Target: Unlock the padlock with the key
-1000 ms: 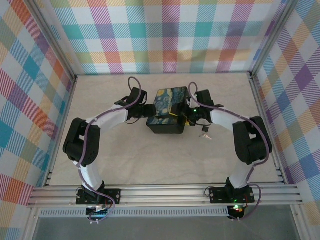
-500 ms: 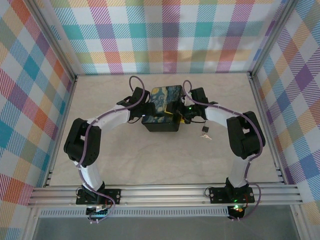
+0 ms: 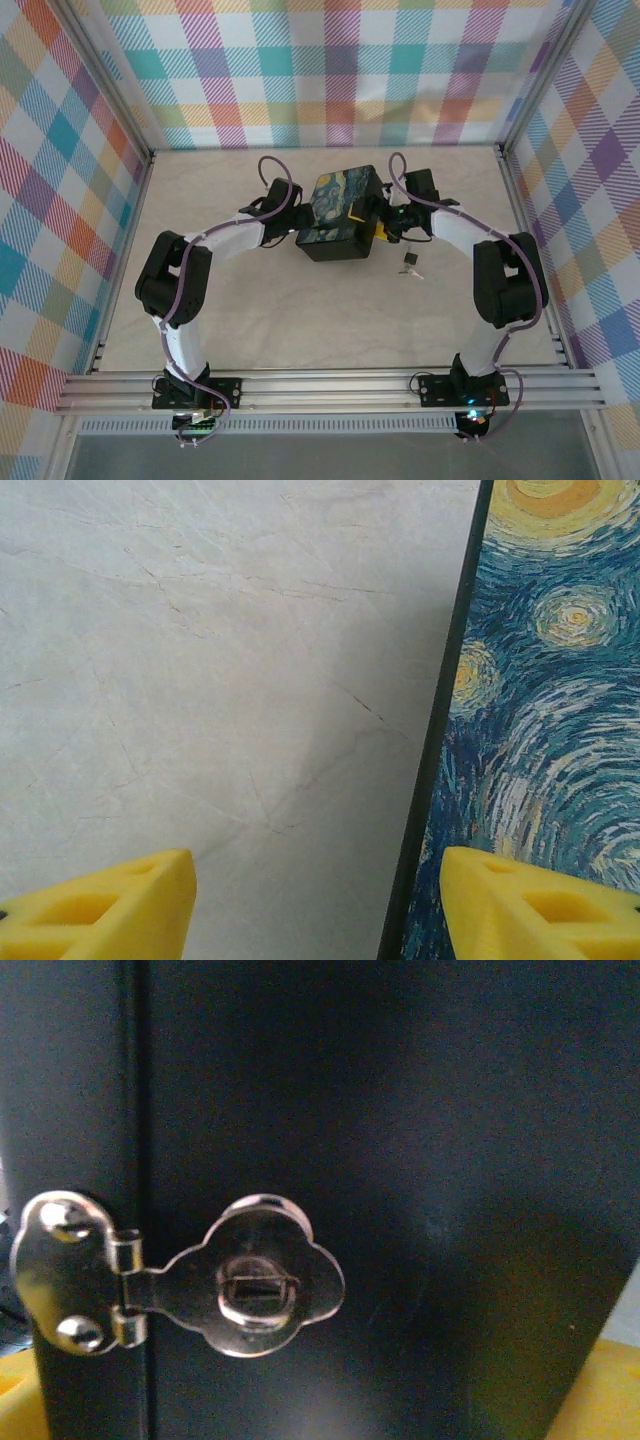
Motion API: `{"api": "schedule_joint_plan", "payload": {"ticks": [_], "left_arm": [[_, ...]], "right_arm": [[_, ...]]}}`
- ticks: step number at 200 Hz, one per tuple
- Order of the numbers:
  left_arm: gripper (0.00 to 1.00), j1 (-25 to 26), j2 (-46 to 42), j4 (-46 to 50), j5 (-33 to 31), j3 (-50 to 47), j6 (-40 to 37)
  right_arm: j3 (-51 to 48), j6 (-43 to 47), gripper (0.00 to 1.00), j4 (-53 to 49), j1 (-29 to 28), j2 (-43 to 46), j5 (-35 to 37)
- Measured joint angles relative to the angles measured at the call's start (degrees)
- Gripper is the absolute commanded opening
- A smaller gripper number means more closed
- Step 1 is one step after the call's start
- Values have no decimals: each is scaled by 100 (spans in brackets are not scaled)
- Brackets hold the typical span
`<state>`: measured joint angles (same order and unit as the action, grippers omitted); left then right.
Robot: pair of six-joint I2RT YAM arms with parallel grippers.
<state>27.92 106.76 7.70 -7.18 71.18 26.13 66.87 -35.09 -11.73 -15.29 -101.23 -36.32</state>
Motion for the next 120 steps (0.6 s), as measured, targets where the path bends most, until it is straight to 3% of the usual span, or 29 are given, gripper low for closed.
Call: {"api": "schedule_joint_plan", "payload": {"ticks": [120], "left_arm": [[65,4,105,444,111,367,-170]], "right_arm": [[42,485,100,-997,114,245,437]]}}
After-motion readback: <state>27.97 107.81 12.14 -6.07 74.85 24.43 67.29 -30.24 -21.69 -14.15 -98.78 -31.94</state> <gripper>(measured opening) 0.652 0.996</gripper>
